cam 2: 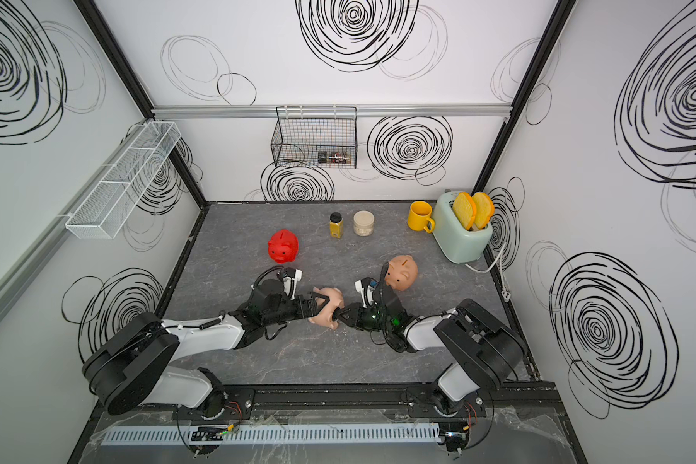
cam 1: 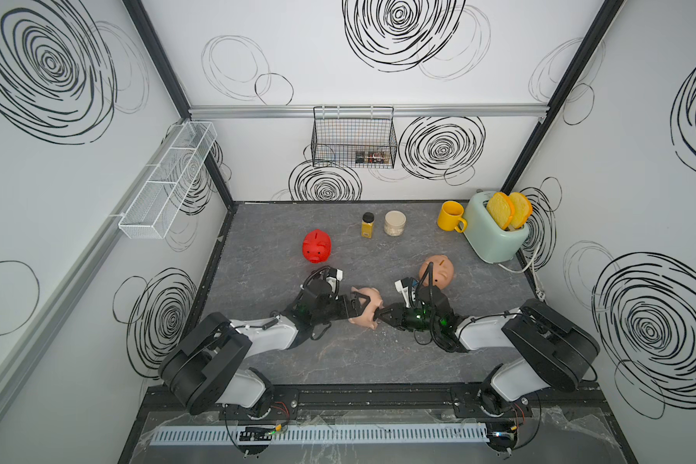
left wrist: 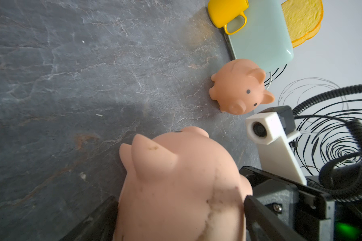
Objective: Open piggy banks
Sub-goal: Open the lid on the piggy bank.
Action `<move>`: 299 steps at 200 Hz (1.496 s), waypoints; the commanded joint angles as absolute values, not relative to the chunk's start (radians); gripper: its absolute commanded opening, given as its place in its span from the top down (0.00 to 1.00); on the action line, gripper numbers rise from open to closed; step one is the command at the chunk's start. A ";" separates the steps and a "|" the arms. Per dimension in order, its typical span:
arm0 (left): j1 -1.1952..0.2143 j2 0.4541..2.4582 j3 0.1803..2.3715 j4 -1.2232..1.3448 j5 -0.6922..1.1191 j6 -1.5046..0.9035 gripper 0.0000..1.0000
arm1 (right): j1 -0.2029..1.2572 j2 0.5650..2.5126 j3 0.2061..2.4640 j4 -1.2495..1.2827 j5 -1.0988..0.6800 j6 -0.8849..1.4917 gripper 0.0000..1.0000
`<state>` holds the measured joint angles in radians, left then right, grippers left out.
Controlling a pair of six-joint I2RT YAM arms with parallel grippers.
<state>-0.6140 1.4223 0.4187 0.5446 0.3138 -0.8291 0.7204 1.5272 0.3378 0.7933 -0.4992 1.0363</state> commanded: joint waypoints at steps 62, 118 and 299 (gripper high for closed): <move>-0.618 1.467 0.400 0.476 0.316 -0.844 0.04 | 0.735 1.500 0.352 0.856 -0.510 1.036 0.75; -0.623 1.465 0.393 0.478 0.317 -0.848 0.04 | 0.736 1.550 0.359 0.903 -0.498 1.053 0.76; -0.644 1.467 0.376 0.502 0.314 -0.865 0.04 | 0.744 1.588 0.377 0.918 -0.443 1.063 0.86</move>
<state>-0.6182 1.4326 0.4038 0.5896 0.3008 -0.8543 0.7338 1.5768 0.3405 0.8833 -0.4824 1.0565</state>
